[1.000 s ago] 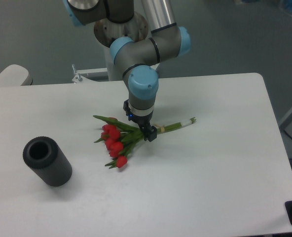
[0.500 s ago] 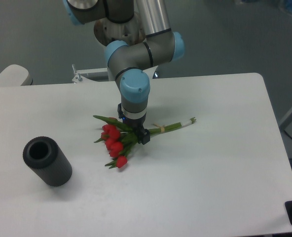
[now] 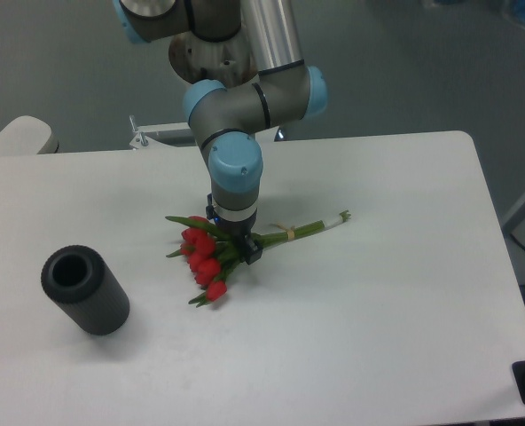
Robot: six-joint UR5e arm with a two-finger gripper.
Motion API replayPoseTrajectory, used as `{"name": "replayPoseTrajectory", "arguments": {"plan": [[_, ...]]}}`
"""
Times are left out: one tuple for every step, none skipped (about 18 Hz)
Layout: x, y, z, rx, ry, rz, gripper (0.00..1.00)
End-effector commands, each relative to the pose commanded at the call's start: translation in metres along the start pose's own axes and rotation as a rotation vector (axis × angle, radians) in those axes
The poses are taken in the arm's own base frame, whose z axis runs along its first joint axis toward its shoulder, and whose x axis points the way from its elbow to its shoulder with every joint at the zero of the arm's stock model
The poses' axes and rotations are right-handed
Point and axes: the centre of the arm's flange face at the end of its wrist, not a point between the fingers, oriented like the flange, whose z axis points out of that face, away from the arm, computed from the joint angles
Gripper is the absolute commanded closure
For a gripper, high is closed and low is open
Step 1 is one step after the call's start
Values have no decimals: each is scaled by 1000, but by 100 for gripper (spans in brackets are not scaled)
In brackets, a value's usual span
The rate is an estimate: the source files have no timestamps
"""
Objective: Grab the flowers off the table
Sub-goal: 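Lower the gripper and close it around the stems below the blooms, then lift the gripped tulip bouquet up off the table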
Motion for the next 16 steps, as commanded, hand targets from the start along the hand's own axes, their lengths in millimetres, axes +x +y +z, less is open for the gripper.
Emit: {"name": "replayPoseTrajectory", "arguments": {"plan": [[-2,0,-3,1,-6,0,61],[-3,0,-4,2,-10,0,63],[-6,-1,-9,6,-19,1,64],[-9,-1,-12,7,-27,-2,64],[-10,-1,-14,8,-28,-2,65],[-11,-1,-16,8,-31,-2,66],[-12,-1,-19,10,-37,-2,67],[-15,0,-22,14,-41,-4,67],[-20,0,-28,19,-51,7,67],[-26,-2,-38,27,-68,36,67],[-35,-4,-50,50,-93,80,67],[-48,-9,-68,104,-122,99,67],[-58,-12,-84,183,-130,99,67],[-69,-14,-103,262,-140,91,67],[-79,-13,-121,324,-150,82,67],[-89,-9,-135,373,-160,73,67]]}}
